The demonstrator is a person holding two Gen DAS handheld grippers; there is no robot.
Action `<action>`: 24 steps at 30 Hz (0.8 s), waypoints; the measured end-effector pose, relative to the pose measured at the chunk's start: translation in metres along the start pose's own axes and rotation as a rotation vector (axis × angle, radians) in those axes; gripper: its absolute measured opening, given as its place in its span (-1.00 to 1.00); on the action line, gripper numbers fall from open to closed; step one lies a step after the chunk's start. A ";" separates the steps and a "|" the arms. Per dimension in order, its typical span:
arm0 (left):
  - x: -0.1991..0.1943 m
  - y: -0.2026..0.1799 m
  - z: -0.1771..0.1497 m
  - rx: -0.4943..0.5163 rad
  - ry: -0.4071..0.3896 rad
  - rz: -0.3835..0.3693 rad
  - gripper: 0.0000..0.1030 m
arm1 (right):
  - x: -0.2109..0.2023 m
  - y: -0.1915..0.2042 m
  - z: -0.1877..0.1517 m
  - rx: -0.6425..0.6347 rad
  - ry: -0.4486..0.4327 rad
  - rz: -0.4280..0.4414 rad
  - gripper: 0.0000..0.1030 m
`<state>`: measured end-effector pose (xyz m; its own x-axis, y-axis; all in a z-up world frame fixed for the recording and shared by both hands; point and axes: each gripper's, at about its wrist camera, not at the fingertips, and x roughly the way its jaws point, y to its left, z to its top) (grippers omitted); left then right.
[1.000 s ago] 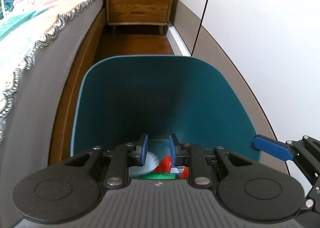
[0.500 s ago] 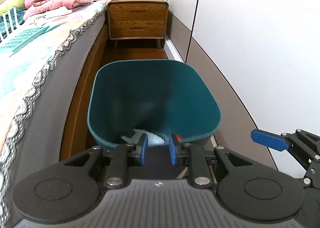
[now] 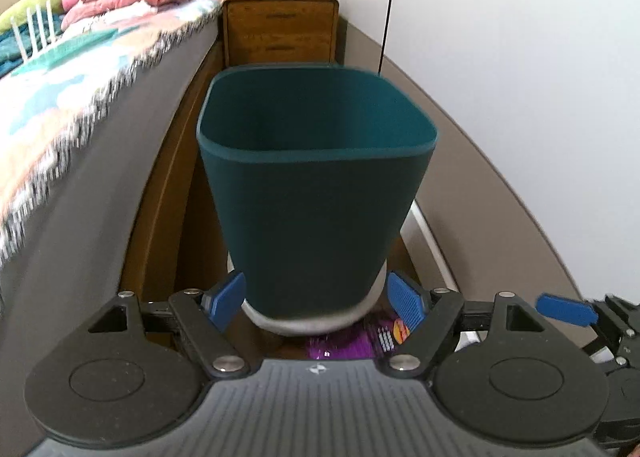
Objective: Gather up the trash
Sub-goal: 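Move both open tools back down to the trash pile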
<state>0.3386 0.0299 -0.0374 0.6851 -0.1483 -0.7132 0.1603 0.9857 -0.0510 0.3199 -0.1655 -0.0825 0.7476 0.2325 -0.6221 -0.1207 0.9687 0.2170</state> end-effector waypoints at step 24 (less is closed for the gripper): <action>0.193 0.055 -0.191 -0.198 0.451 0.098 0.57 | 0.090 -0.038 -0.235 -0.031 0.529 -0.056 0.90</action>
<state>0.3445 0.0702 -0.3115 0.3076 -0.0487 -0.9503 -0.0575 0.9959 -0.0696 0.2382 -0.1607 -0.3230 0.3232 0.1849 -0.9281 -0.1154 0.9811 0.1553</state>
